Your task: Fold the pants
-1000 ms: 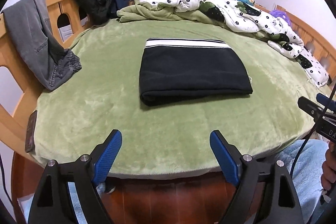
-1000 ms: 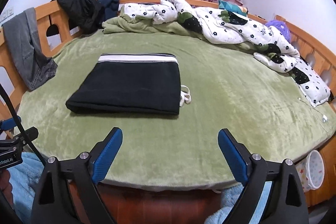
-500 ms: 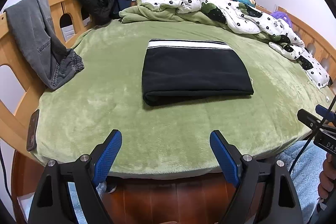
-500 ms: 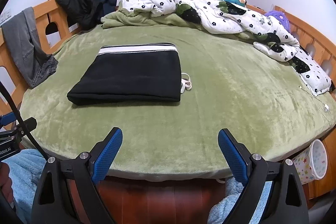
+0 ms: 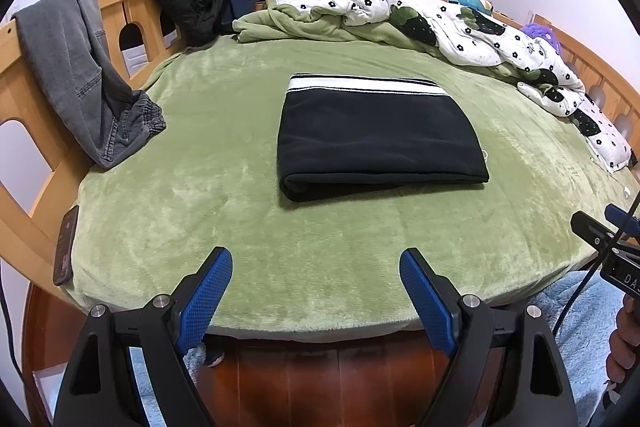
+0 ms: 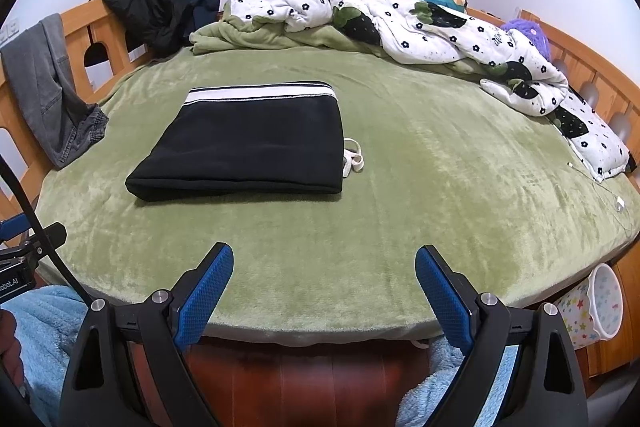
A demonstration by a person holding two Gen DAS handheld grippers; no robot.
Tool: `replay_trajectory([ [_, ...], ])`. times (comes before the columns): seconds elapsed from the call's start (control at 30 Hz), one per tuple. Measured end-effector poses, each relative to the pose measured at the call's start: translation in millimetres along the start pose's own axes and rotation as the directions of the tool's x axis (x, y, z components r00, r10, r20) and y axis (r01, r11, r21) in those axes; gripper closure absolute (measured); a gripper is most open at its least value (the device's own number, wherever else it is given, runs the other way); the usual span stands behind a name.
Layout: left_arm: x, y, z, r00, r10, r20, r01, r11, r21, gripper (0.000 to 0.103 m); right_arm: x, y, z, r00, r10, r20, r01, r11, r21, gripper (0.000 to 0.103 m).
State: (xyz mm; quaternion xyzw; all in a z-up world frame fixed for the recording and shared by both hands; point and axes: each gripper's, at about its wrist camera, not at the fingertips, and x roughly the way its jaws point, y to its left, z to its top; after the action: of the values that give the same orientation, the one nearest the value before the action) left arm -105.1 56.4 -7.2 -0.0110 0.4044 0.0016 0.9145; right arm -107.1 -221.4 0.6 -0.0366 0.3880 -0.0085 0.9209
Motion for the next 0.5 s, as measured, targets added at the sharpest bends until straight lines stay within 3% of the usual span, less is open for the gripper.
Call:
replay_trajectory([
  [0.5,-2.2,-0.3,-0.2,1.0,0.011,0.003,-0.011,1.0,0.0,0.018,-4.4,9.6,-1.1,1.0,-0.016,0.013,0.016,1.0,-0.012,0.012],
])
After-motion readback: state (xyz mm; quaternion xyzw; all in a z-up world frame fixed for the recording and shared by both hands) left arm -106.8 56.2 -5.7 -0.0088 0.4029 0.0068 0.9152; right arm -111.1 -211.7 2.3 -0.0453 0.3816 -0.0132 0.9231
